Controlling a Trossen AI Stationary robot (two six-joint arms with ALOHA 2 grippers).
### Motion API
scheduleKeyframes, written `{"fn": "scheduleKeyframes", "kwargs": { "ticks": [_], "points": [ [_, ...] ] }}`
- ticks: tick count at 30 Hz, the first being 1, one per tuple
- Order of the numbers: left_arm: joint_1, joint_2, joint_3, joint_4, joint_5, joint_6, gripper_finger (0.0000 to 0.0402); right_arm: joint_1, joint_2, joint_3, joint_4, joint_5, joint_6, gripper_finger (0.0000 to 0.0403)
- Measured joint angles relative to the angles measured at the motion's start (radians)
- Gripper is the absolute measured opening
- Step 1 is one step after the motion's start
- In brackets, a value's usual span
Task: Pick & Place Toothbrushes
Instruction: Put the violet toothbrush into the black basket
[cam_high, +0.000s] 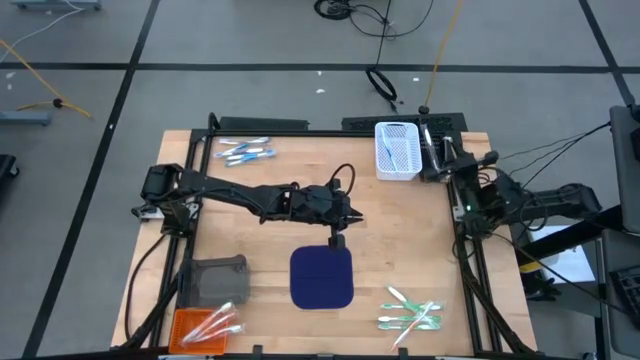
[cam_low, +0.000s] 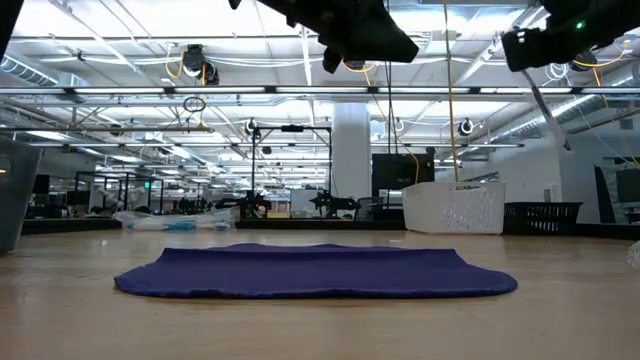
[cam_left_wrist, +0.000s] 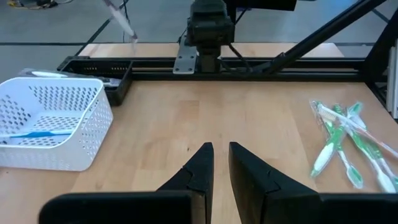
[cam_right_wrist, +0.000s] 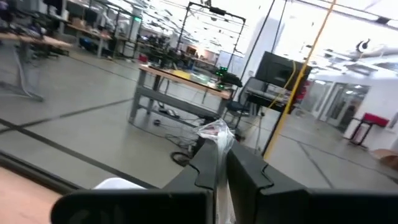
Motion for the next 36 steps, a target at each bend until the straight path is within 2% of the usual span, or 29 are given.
{"fn": "scheduleKeyframes", "kwargs": {
  "ticks": [4,12,23,31,36],
  "points": [
    [-0.01,0.0,0.0,0.003,0.0,0.004,0.0051,-0.088,0.004,0.0,-0.12,-0.055,0.094,0.0009],
    [-0.03,0.0,0.0,0.003,0.0,0.005,0.0051,-0.319,0.026,0.0,-0.324,-0.238,0.317,0.0009],
    [-0.032,0.0,0.0,0.002,0.0,0.005,0.0051,-0.634,0.15,0.0,-0.38,-0.535,0.468,0.0009],
    [-0.032,0.0,0.0,0.002,0.001,0.005,0.0051,-0.812,0.257,0.0,-0.384,-0.685,0.52,0.0009],
    [-0.032,0.0,0.0,0.002,0.001,0.005,0.0051,-0.883,0.302,0.0,-0.389,-0.766,0.56,0.0009]
  ]
}}
